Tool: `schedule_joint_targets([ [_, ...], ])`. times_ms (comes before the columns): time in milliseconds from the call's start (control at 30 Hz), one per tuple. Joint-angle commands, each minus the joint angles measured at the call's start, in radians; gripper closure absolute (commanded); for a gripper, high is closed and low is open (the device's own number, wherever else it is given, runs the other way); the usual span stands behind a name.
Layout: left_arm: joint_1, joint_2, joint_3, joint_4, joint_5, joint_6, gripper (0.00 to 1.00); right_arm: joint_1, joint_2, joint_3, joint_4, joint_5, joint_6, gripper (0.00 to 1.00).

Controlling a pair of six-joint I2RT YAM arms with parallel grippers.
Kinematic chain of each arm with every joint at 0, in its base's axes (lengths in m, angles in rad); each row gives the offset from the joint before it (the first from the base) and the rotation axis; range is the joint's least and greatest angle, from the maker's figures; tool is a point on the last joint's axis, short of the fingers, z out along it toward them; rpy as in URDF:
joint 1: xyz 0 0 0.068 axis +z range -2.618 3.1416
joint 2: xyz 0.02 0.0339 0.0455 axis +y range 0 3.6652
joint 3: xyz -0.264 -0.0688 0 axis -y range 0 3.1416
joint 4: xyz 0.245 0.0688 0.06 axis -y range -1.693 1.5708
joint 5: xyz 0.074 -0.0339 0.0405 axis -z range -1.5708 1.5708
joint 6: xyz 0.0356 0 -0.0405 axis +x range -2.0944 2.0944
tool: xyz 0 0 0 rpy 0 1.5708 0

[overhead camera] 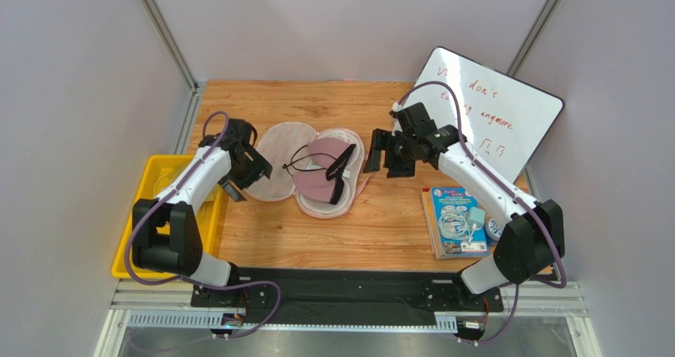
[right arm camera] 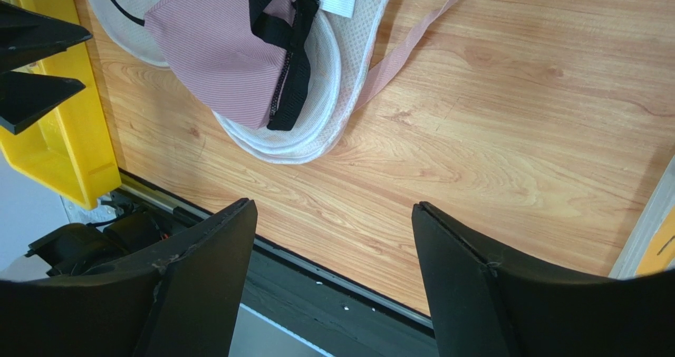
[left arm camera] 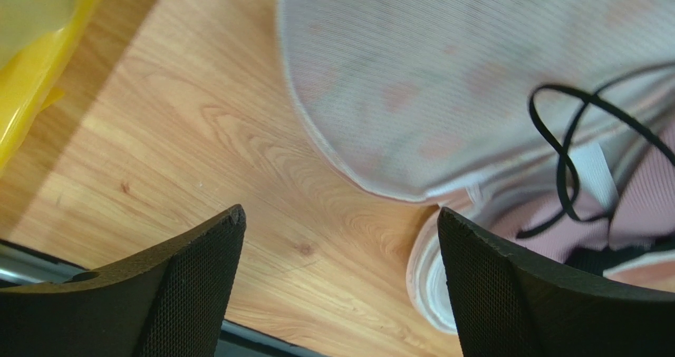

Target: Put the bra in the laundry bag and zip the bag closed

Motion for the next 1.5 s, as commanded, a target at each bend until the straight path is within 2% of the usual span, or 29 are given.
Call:
schedule_joint_targets([
  [0, 0.008, 0.003, -0.032, -0.026, -0.16, -0.256, 0.04, -0.001, -0.055, -0.014, 0.018, -0.012, -0.025, 0.22],
  [133, 0.023, 0.061, -0.04, -0.024, -0.141, -0.336, 0.05, -0.001, -0.081, -0.007, 0.002, -0.006, -0.041, 0.22],
  [333, 0.038, 0.121, -0.083, 0.083, -0.096, -0.419, 0.16, -0.001, -0.115, -0.017, -0.005, -0.003, -0.058, 0.22],
  [500, 0.049, 0.152, -0.104, 0.084, -0.108, -0.468, 0.18, -0.001, -0.135, -0.03, -0.014, -0.006, -0.072, 0.22],
  [533, 0.057, 0.157, -0.118, 0.107, -0.108, -0.468, 0.22, -0.001, -0.141, -0.031, -0.014, -0.005, -0.072, 0.22],
  [567, 0.058, 0.16, -0.121, 0.115, -0.11, -0.465, 0.3, -0.001, -0.143, -0.036, -0.014, -0.006, -0.078, 0.22],
  [700, 0.061, 0.186, -0.091, 0.118, -0.145, -0.415, 0.39, -0.003, -0.136, -0.042, -0.014, -0.02, -0.08, 0.22],
  [800, 0.067, 0.203, -0.071, 0.11, -0.162, -0.379, 0.5, -0.005, -0.132, -0.037, -0.013, -0.029, -0.084, 0.22],
  [833, 0.067, 0.206, -0.066, 0.115, -0.162, -0.367, 0.65, -0.003, -0.13, -0.036, -0.013, -0.029, -0.084, 0.22],
  [867, 0.067, 0.207, -0.06, 0.117, -0.165, -0.347, 0.75, -0.005, -0.127, -0.034, -0.013, -0.029, -0.086, 0.22],
  [900, 0.067, 0.21, -0.052, 0.115, -0.167, -0.329, 0.82, -0.005, -0.126, -0.033, -0.011, -0.031, -0.089, 0.22],
  [933, 0.066, 0.212, -0.037, 0.112, -0.167, -0.288, 0.94, -0.006, -0.121, -0.033, -0.01, -0.035, -0.088, 0.22],
  [967, 0.064, 0.209, -0.034, 0.109, -0.171, -0.273, 1.0, -0.005, -0.115, -0.033, -0.008, -0.037, -0.089, 0.22],
  [1200, -0.009, 0.047, -0.052, 0.069, -0.276, -0.229, 1.0, -0.009, -0.012, -0.021, 0.005, -0.046, -0.043, 0.23],
  [1333, -0.075, -0.053, -0.052, 0.04, -0.349, -0.201, 1.0, -0.012, 0.107, 0.018, 0.013, -0.075, 0.02, 0.33],
  [1433, -0.14, -0.107, -0.033, -0.003, -0.432, -0.181, 1.0, -0.012, 0.201, 0.041, 0.06, -0.121, 0.063, 0.52],
  [1467, -0.172, -0.119, -0.026, -0.026, -0.475, -0.169, 1.0, -0.014, 0.222, 0.044, 0.077, -0.124, 0.075, 0.63],
])
